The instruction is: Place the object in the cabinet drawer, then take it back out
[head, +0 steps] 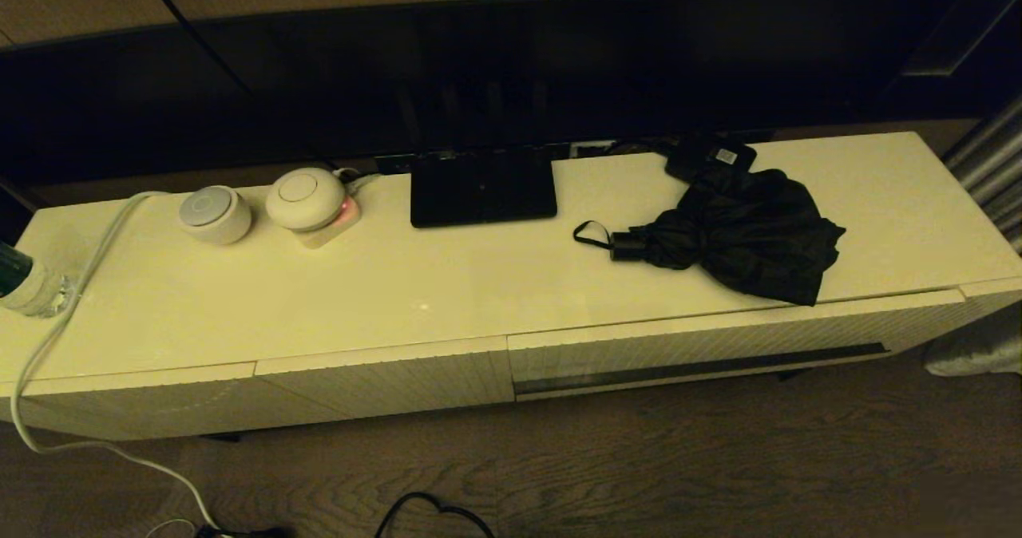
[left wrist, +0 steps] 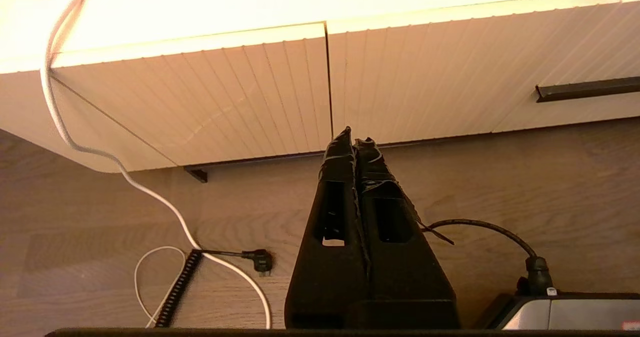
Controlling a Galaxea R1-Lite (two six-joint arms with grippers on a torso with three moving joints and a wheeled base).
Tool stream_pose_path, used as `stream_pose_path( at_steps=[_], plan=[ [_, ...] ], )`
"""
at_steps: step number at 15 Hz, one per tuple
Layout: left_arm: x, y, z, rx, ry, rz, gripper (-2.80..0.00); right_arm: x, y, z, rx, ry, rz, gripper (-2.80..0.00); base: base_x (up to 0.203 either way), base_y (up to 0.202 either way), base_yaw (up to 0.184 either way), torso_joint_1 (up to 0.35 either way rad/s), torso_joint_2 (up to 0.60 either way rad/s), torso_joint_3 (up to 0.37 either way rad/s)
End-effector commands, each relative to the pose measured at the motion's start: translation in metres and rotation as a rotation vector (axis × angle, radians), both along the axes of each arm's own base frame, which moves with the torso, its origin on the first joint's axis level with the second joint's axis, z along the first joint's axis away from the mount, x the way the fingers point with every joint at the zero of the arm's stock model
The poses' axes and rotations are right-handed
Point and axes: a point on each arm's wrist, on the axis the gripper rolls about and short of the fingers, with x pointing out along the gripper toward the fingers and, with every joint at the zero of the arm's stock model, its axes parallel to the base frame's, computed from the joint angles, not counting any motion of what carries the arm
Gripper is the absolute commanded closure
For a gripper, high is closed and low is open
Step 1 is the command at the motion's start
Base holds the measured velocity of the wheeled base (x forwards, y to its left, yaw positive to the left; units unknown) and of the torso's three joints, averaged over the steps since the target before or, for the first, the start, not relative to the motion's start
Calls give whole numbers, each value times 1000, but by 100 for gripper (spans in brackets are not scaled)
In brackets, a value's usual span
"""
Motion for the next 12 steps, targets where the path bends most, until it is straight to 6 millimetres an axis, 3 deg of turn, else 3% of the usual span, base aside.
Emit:
stream_pose_path(
  at_steps=[1,12],
  plan=[
    [0,0,-1,0,3,1,0,0,0,-1,1,5,-2,0,0,0,0,0,0,0],
    [0,0,-1,0,3,1,0,0,0,0,18,4,-2,0,0,0,0,0,0,0]
  ],
)
